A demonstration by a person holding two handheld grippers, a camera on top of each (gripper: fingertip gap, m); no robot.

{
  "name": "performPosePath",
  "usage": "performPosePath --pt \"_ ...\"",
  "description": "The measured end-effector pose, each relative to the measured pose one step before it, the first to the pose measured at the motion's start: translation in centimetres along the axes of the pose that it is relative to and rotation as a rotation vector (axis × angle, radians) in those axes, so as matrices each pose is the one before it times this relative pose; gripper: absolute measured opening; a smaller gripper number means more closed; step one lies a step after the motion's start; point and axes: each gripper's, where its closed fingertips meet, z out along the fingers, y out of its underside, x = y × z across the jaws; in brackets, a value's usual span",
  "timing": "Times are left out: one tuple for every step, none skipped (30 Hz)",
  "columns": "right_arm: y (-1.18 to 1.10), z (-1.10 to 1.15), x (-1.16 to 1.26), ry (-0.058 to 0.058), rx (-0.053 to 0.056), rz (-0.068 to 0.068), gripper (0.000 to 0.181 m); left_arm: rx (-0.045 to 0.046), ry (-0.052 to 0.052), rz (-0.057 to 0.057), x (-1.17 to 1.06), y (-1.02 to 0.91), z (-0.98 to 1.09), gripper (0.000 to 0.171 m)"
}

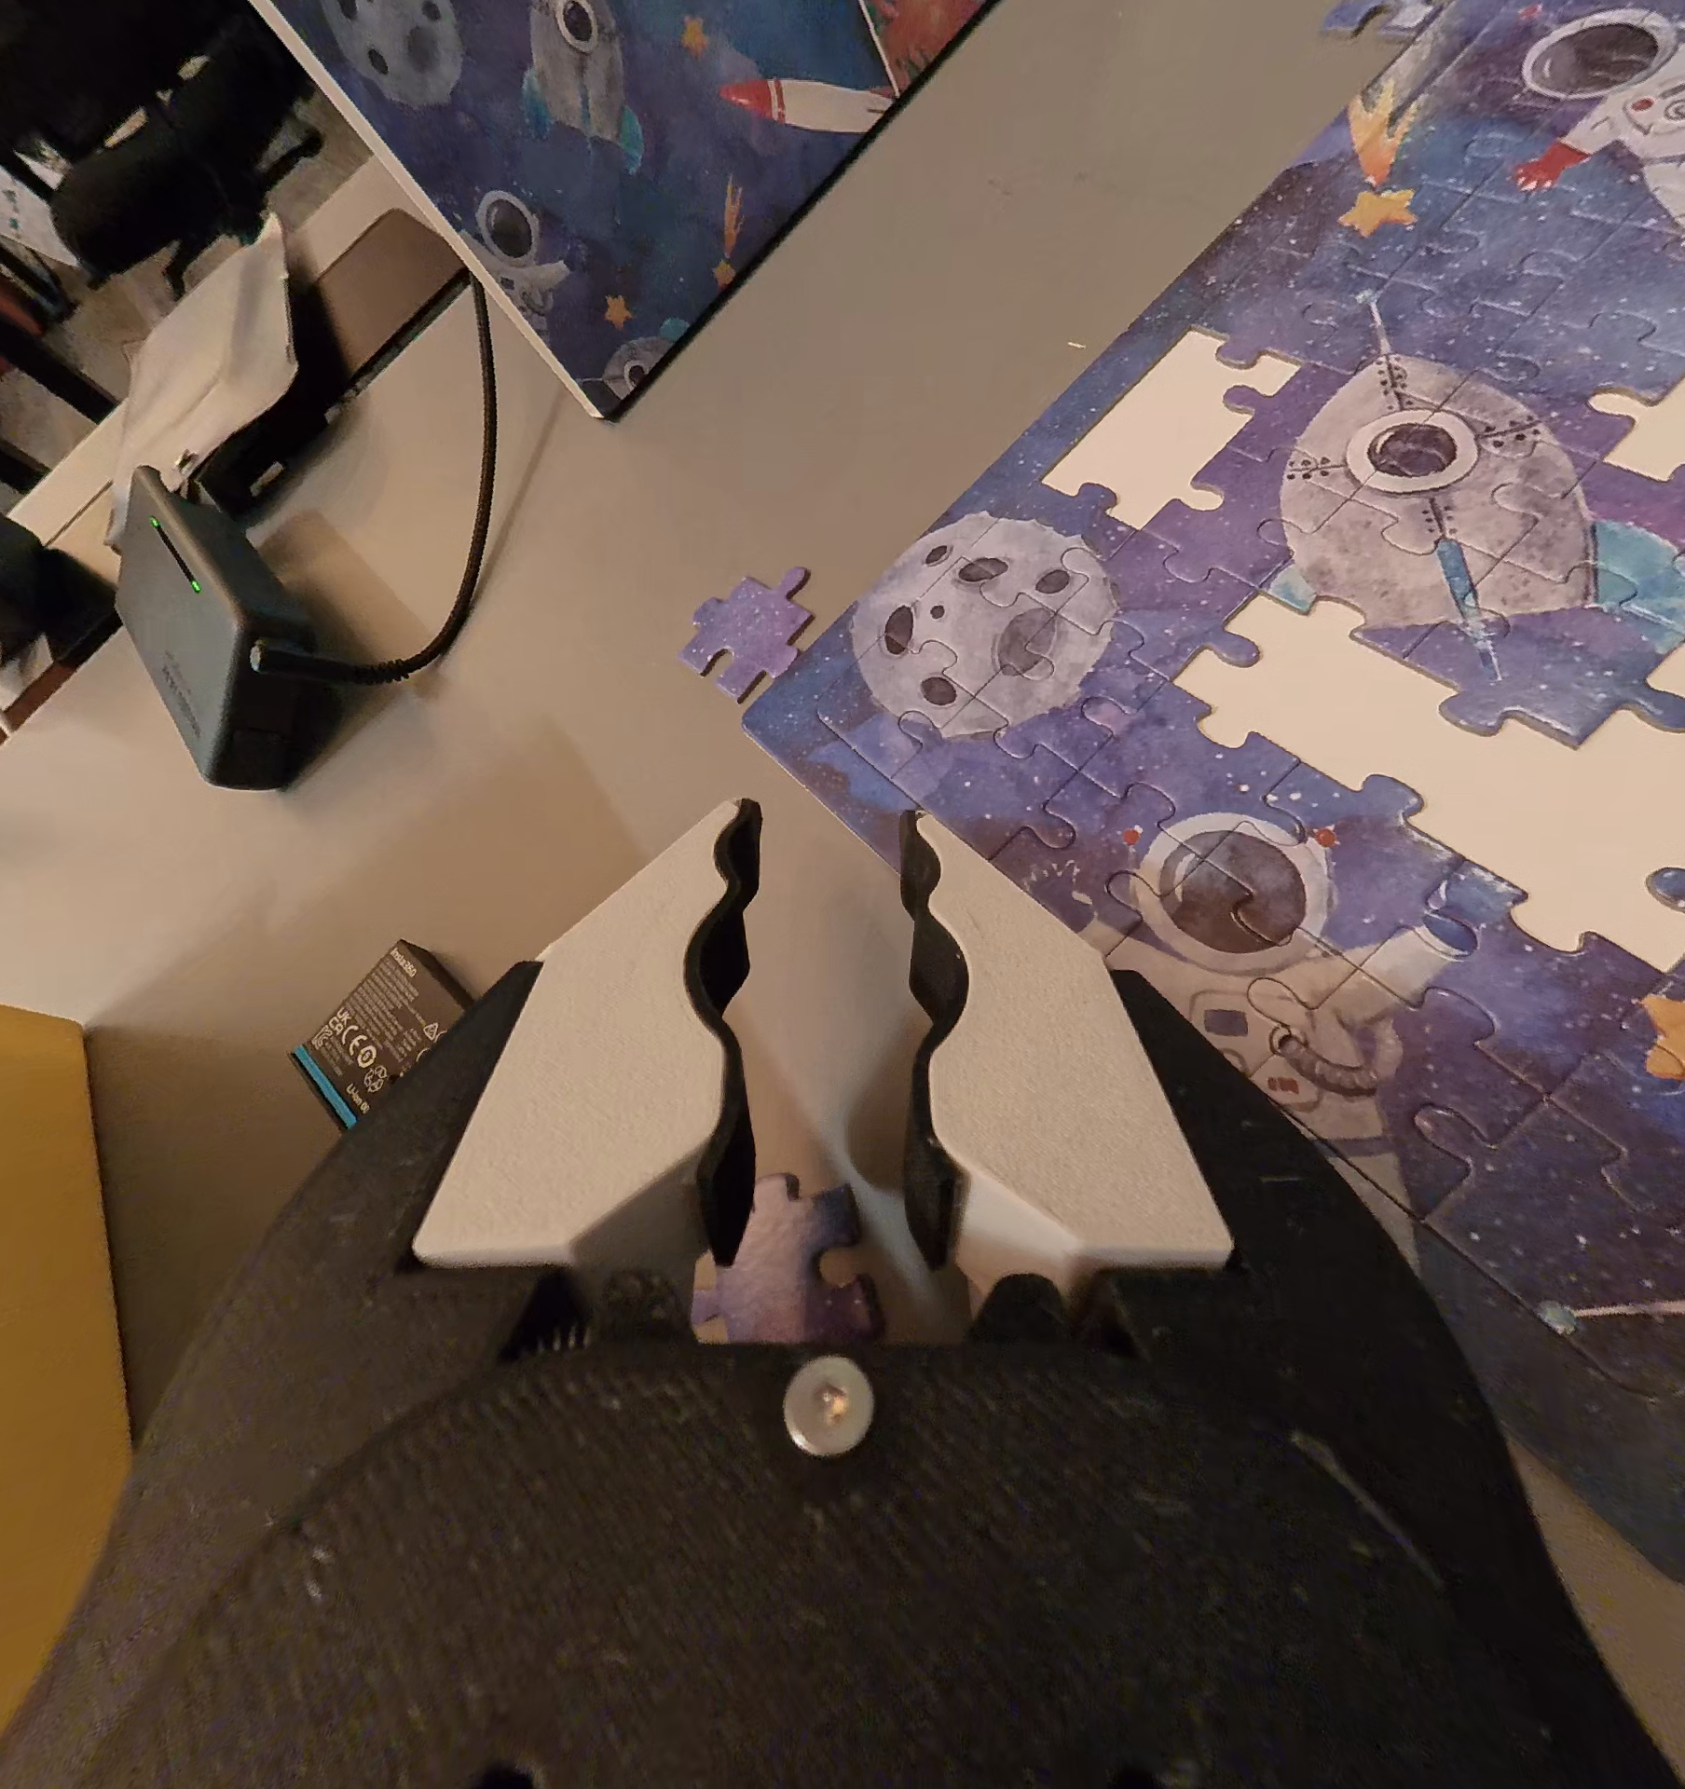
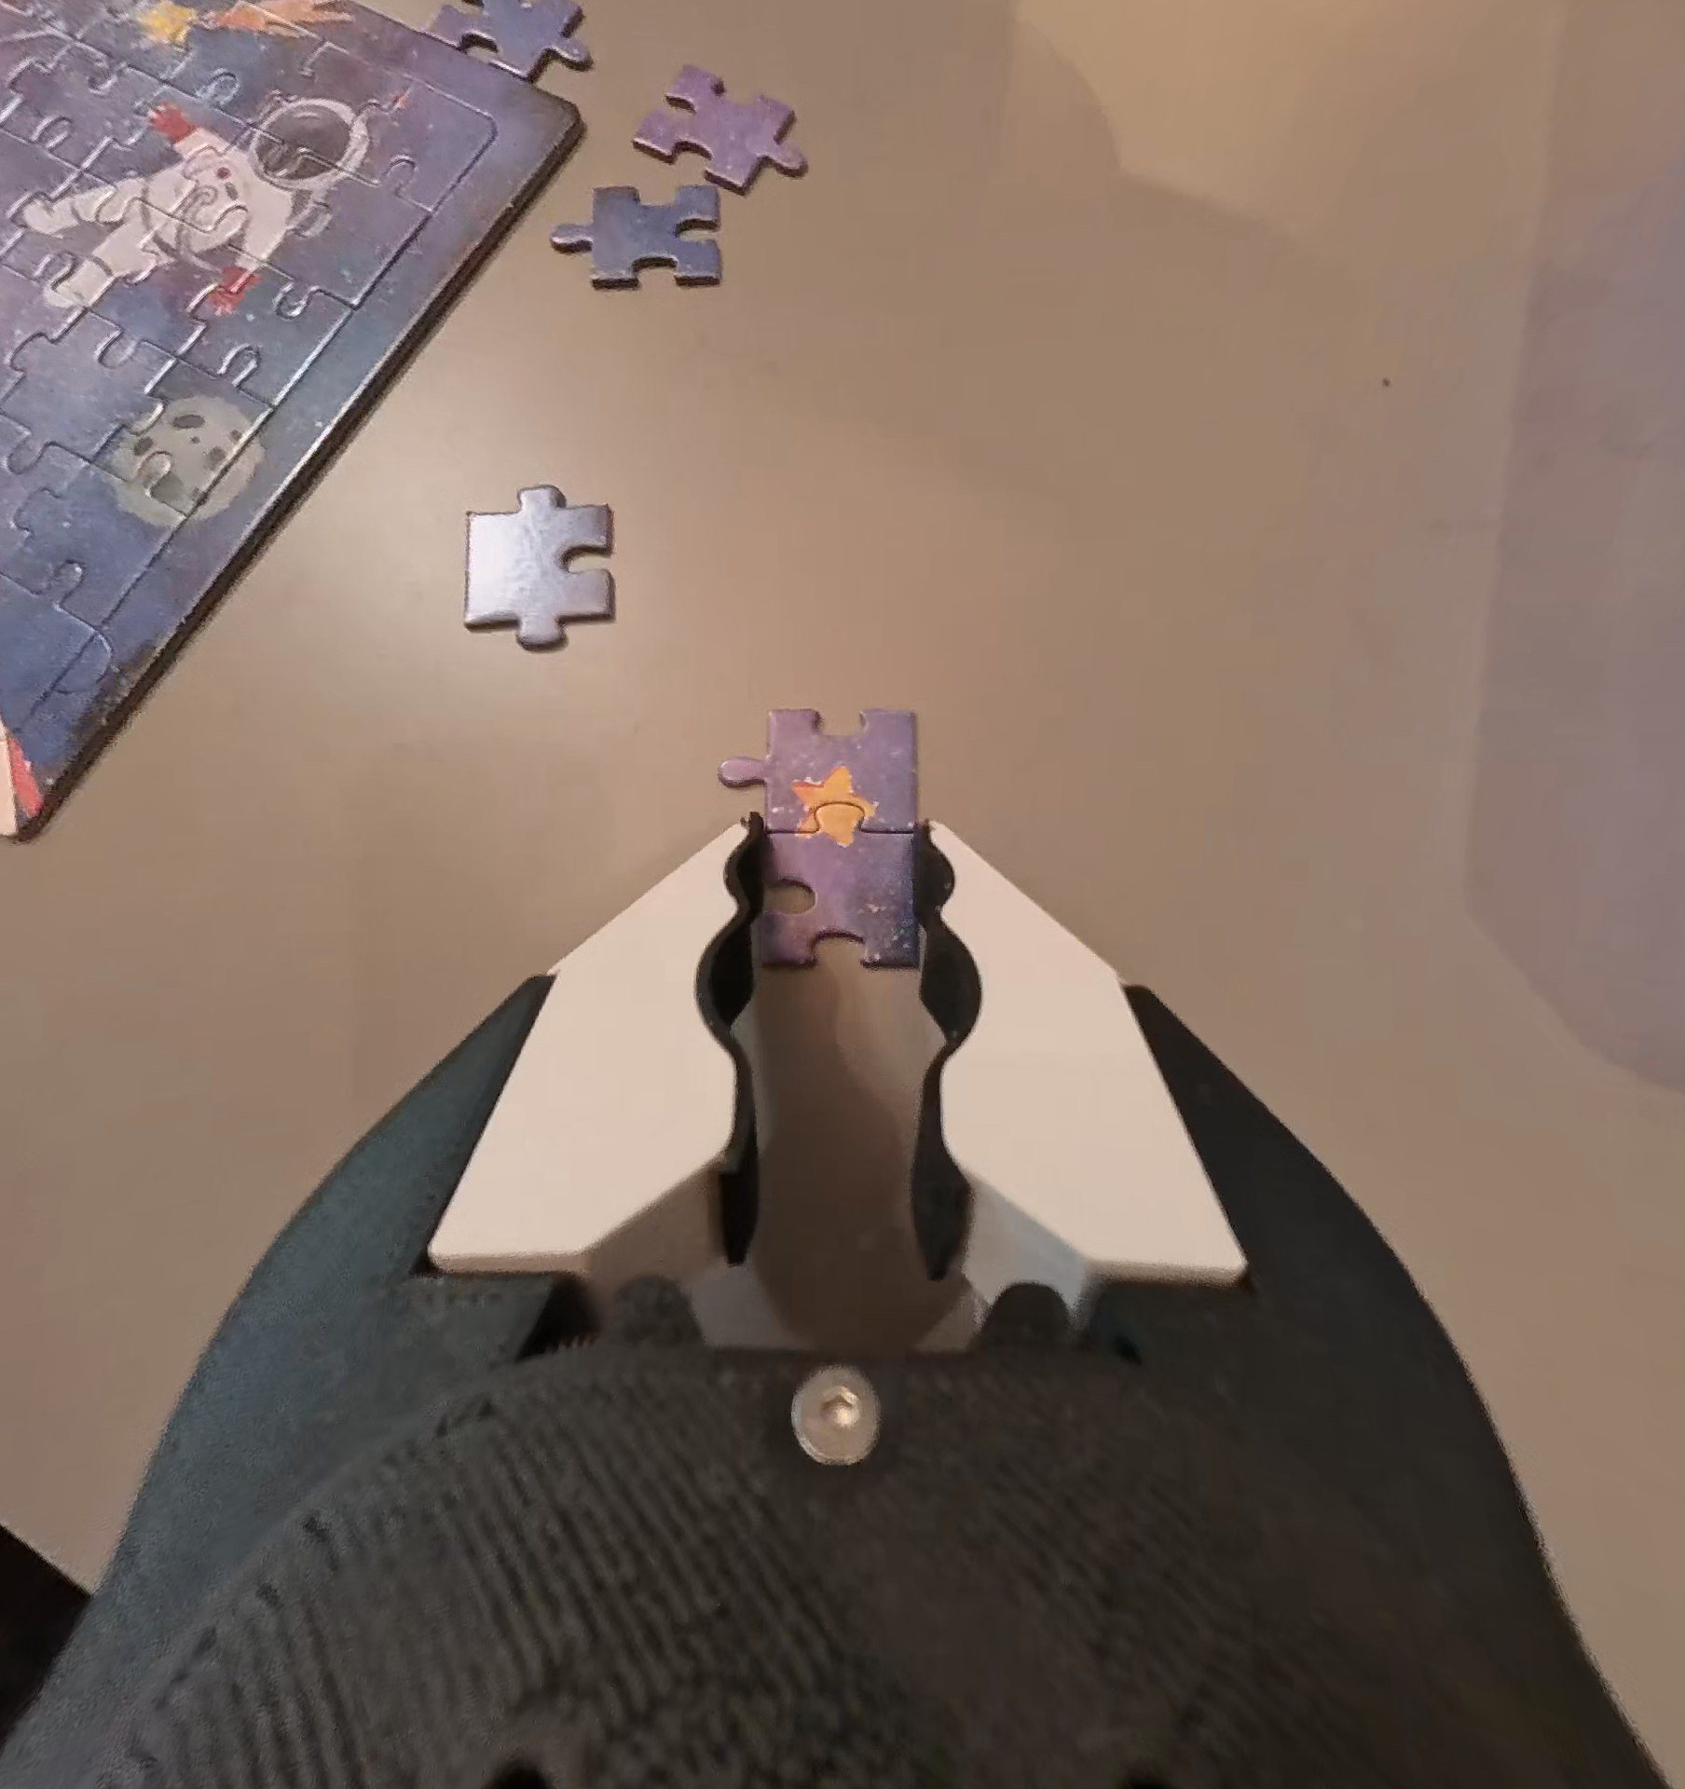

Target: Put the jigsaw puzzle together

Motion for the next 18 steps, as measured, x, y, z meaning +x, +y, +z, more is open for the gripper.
performPosePath --pt "-0.074 0.079 -0.086 -0.0014 0.0031 0.0021 0.029 -0.00235 -0.0014 0.0017 -0.008 0.021 0.021 0.026" --pt "-0.037 0.033 -0.015 0.0006 0.0004 0.0027 0.029 -0.00212 -0.001 0.0017 0.007 0.027 0.022 0.026" --pt "0.001 0.007 -0.007 0.0008 -0.0012 0.0021 0.029 -0.00155 -0.0013 0.0014 -0.001 0.004 0.015 0.026" --pt "-0.001 -0.006 0.003 0.0006 -0.0011 0.0 0.029 -0.00054 -0.001 0.0011 -0.012 0.009 0.007 0.026" --pt "-0.004 0.009 -0.026 -0.0007 0.0014 -0.0015 0.028 0.00051 -0.0008 0.0006 0.005 -0.01 -0.004 0.026" --pt "-0.013 0.014 -0.08 -0.0035 0.004 -0.0007 0.028 0.00092 -0.0004 0.0001 -0.008 -0.012 -0.011 0.026" --pt "-0.002 -0.013 -0.111 -0.0059 0.0045 0.0001 0.028 0.00061 0.0004 -0.0004 -0.001 -0.01 -0.006 0.026" --pt "0.021 -0.029 -0.176 -0.0085 0.0035 0.0004 0.028 0.00016 0.0005 -0.0009 -0.003 -0.005 -0.003 0.027" --pt "0.048 -0.056 -0.227 -0.0106 0.0014 -0.0016 0.028 -0.00014 0.0003 -0.0008 -0.006 -0.002 0.012 0.027" --pt "0.052 -0.06 -0.194 -0.0067 -0.0003 -0.0021 0.028 -0.00041 0.0001 -0.0001 0.002 0.006 -0.003 0.027" --pt "0.044 -0.049 -0.165 -0.0037 -0.0006 -0.0024 0.029 -0.00074 0.0 0.0003 0.0 0.01 0.012 0.027" --pt "0.003 -0.054 -0.206 -0.0054 0.0021 -0.0025 0.028 -0.00099 -0.0003 0.0006 0.007 0.009 0.009 0.027" --pt "-0.079 -0.051 -0.254 -0.0078 0.0052 -0.0014 0.029 -0.00075 -0.0005 0.0006 0.004 0.005 0.01 0.027" --pt "-0.149 -0.067 -0.278 -0.0085 0.0075 -0.001 0.029 -0.00035 -0.0002 0.0005 0.003 0.006 0.008 0.027" --pt "-0.212 -0.086 -0.271 -0.0069 0.0095 -0.0024 0.029 -0.00005 0.0001 0.0003 0.013 -0.004 -0.002 0.027" --pt "-0.291 -0.102 -0.261 -0.0058 0.0111 -0.0042 0.028 -0.00023 0.0003 -0.0001 0.007 0.011 0.004 0.027" --pt "-0.392 -0.123 -0.338 -0.0077 0.0129 -0.0054 0.028 -0.00036 0.0002 -0.0004 -0.002 0.003 0.004 0.027" --pt "-0.484 -0.105 -0.429 -0.0119 0.0142 -0.0072 0.028 -0.00056 0.0002 -0.0007 -0.007 0.004 0.009 0.027"
